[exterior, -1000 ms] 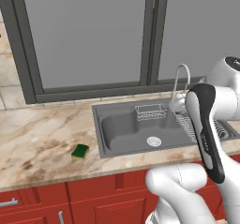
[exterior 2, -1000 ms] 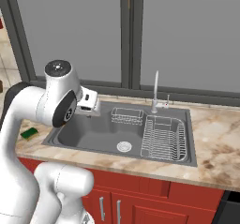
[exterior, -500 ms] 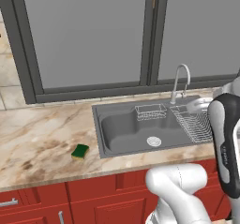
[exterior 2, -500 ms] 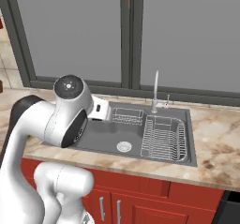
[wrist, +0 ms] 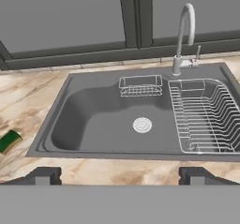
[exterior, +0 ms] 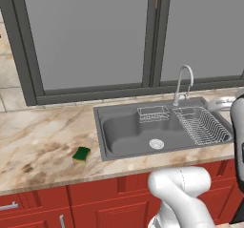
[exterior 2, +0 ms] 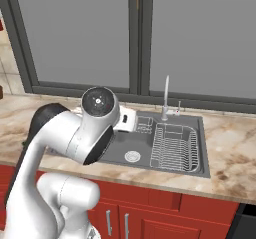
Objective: Soak the sponge with water for a few seconds and then drop it inside the sink.
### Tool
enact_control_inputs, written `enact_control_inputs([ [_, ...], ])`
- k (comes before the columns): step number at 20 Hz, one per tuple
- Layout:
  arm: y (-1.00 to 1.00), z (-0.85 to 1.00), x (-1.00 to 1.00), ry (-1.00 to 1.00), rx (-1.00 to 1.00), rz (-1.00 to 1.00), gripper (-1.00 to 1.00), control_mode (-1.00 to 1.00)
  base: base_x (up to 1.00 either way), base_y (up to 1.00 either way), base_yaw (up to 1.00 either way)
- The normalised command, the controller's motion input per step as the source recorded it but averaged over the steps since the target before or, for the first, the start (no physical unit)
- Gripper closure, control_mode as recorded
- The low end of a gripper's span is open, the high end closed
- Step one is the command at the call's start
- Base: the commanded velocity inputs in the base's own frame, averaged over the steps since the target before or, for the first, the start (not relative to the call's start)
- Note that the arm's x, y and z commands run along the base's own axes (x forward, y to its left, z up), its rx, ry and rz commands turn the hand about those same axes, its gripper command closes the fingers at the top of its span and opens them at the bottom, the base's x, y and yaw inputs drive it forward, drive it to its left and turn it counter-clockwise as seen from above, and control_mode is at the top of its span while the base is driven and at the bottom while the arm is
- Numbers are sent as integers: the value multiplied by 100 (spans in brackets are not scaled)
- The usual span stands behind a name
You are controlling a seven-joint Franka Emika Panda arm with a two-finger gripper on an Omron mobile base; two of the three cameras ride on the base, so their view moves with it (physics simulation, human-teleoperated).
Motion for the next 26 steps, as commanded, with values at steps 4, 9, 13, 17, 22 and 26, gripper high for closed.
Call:
enact_control_inputs([
  [4,-43,11,0,-1,1,0,-100,-100,0,0,0],
  [9,-41,1,0,0,0,2,-100,-100,0,0,0],
  [13,-40,0,0,-6,0,3,-100,-100,0,0,0],
  [17,-39,0,0,-11,0,3,-100,-100,0,0,0],
  [22,-36,-2,0,-15,0,5,-100,-100,0,0,0],
  [26,-28,-4,0,-18,0,8,-100,-100,0,0,0],
])
